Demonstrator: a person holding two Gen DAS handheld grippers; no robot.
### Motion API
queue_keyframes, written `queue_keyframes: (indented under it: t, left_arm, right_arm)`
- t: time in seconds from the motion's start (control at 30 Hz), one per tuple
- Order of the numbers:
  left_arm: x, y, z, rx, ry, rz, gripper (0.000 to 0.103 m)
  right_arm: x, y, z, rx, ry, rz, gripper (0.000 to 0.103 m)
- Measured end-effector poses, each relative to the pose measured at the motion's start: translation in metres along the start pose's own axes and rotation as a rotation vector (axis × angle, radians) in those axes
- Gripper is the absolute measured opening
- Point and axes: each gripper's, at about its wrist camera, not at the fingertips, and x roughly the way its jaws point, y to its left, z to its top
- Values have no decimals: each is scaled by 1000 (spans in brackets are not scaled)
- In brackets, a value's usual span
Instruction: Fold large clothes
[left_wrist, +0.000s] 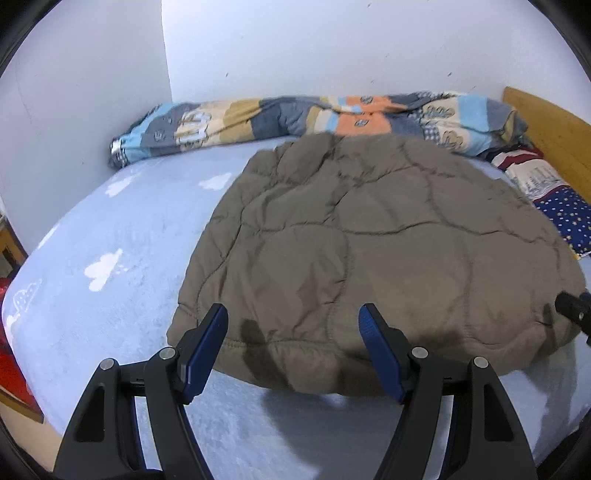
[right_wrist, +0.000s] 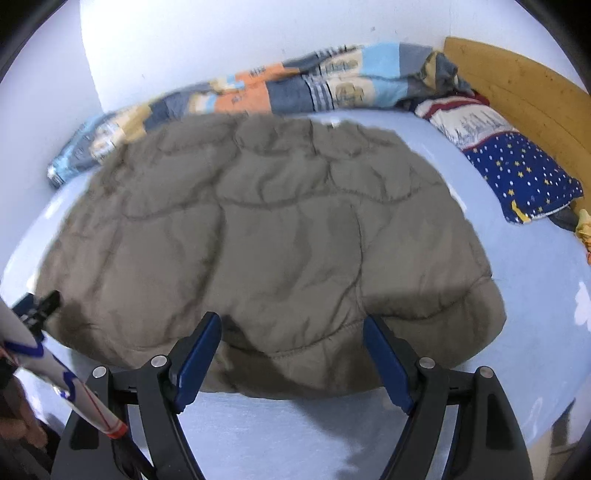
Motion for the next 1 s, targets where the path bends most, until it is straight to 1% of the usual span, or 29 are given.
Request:
queue_keyframes:
  t: [0.13, 0.17, 0.23, 0.3, 0.37, 0.4, 0.47, 0.53, 0.6, 0.67, 0.73, 0.8, 0.87, 0.93, 1.0]
  left_arm:
    - [-19, -8, 4, 14, -26, -3, 72]
    - [-26, -9, 8, 13, -42, -8, 73]
    - [-40, -13, 18, 12, -82, -13, 79]
    - [-50, -17, 25, 13, -126, -10, 81]
    - [-58, -21, 31, 19, -160, -18, 82]
    - [-60, -22, 32, 22, -169, -17, 83]
    - [-63, -25, 34, 28, -177, -30, 84]
    - [-63, -28, 38, 29, -164, -47, 85]
    - [-62, -29, 41, 27, -168, -54, 86]
    - [-59, -31, 42, 23, -168, -56, 87]
    - [-53, -31, 40, 10, -165, -69, 88]
    - [-47, -32, 35, 8, -159, -66, 89]
    - [-34, -32, 32, 5, -118, -71, 90]
    - [-18, -31, 30, 2, -52, -71, 90]
    - [-9, -30, 27, -1, -30, -68, 90]
  right_arm:
    - [-28, 3, -2, -5, -75, 8, 84]
    - [-36, 4, -2, -11, -96, 8, 84]
    - [-50, 5, 0, -24, -141, 2, 84]
    - [-64, 7, 3, -41, -193, -14, 84]
    - [-76, 9, 6, -57, -238, -26, 88]
    - [-81, 11, 8, -66, -254, -33, 89]
    - [-89, 15, 12, -85, -287, -42, 89]
    - [-94, 18, 17, -103, -311, -47, 90]
    - [-99, 18, 22, -103, -339, -41, 90]
    - [-102, 18, 25, -94, -366, -26, 93]
    - [-101, 19, 23, -94, -371, -14, 94]
    - [-96, 21, 20, -97, -355, -3, 94]
    - [-89, 22, 19, -100, -331, 9, 94]
    - [-81, 24, 19, -96, -305, 16, 94]
    - [-69, 24, 19, -89, -260, 10, 94]
